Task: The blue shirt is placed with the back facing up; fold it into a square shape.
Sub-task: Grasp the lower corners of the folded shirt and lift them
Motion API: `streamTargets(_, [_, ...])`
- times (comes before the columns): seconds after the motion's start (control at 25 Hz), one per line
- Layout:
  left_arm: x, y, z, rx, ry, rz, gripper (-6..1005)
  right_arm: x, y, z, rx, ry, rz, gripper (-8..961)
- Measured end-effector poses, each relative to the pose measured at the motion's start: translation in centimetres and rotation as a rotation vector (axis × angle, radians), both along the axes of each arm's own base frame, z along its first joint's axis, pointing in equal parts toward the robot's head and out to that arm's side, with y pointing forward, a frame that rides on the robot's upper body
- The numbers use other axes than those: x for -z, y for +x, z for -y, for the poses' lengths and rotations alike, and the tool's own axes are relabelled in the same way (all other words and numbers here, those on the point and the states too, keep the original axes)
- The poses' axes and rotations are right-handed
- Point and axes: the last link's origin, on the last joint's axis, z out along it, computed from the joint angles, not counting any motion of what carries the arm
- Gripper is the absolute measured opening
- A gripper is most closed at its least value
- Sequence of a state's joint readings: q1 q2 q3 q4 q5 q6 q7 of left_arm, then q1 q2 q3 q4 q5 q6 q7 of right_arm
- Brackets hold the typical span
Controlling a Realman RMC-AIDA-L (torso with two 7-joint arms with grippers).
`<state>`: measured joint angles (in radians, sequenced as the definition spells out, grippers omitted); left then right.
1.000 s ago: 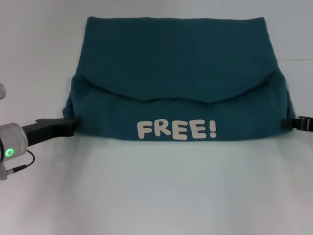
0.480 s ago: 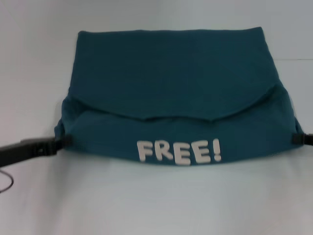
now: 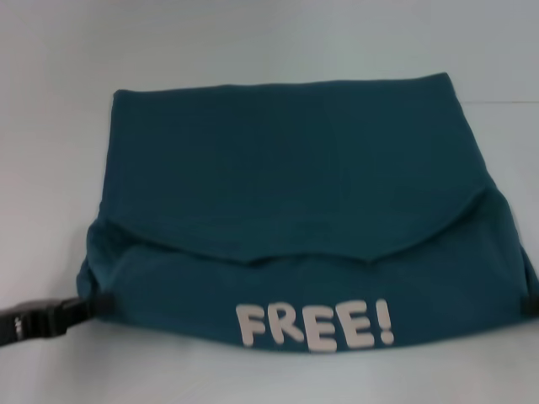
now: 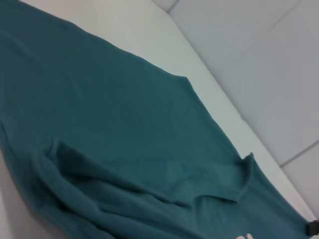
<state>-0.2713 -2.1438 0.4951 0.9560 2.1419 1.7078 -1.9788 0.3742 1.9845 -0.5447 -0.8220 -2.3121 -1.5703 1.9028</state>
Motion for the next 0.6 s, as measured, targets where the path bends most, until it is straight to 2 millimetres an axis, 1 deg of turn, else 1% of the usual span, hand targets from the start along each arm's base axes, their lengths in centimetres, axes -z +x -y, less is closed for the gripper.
streamTargets(0.24, [0.0, 0.0, 2.2, 0.023, -0.074, 0.035, 44, 0.3, 0.3, 2.6, -0.028, -0.089, -0.004, 40])
streamTargets(0.6, [-0.6, 0.1, 3.8, 0.049, -0.154, 0.065, 49, 0.3, 0.6, 5.2, -0.029, -0.172, -0.044, 41])
